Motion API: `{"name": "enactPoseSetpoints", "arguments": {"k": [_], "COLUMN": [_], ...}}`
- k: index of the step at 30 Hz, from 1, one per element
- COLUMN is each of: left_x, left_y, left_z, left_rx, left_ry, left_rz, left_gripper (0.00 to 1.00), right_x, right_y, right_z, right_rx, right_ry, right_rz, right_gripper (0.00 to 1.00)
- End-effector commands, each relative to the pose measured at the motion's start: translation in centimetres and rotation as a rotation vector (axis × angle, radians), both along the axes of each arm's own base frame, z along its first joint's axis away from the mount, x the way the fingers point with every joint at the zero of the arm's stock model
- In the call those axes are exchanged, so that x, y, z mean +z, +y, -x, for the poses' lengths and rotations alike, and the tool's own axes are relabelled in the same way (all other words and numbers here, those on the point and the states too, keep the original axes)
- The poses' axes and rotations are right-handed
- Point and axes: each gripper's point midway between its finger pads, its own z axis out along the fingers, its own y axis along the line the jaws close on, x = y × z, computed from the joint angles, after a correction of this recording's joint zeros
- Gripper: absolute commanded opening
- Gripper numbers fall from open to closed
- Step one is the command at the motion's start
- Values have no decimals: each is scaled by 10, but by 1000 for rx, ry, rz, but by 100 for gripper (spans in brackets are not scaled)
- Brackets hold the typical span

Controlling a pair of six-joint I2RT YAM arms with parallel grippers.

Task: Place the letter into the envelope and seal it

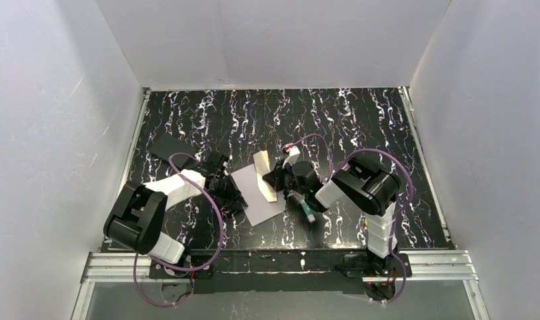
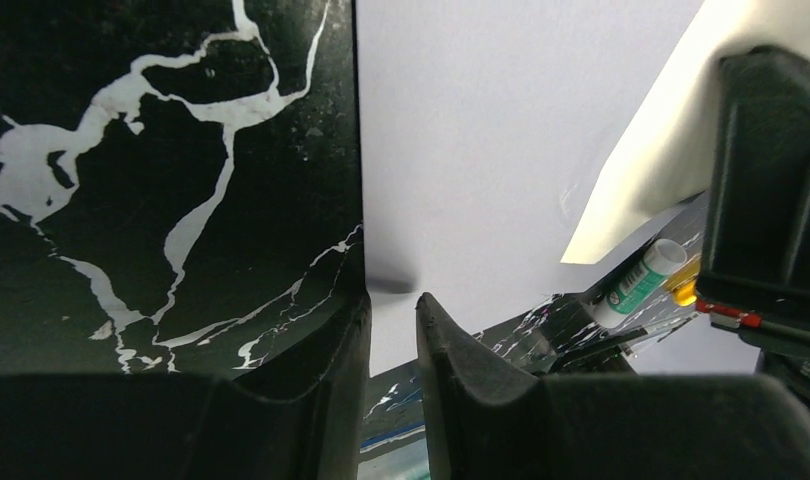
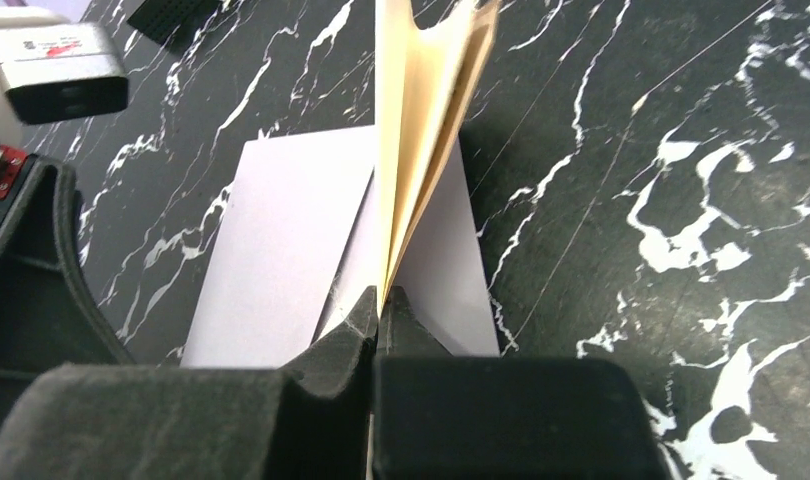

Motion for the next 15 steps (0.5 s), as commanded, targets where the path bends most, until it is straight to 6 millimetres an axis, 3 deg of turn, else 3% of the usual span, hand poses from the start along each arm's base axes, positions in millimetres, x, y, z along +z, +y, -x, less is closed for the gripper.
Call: {"name": "enactPoseSetpoints", "arguments": {"k": [1,6,15], "left_x": [-34,-37,-48], "left_y": [27,30,44], "left_z": [9,1,-10], "left_rx": [22,32,48], "left_ry": [35,24,1], "left_rz": [-166,-200,-302], "left_gripper": [23,22,22], "right_x": [6,8,4], "right_y": [4,1,-10], "right_z": [25,39,43], "right_rx": [91,112,56], "right_ry": [69,156,320], "right_rz": [-36,-34,27], "right_gripper": [1,1,2]}}
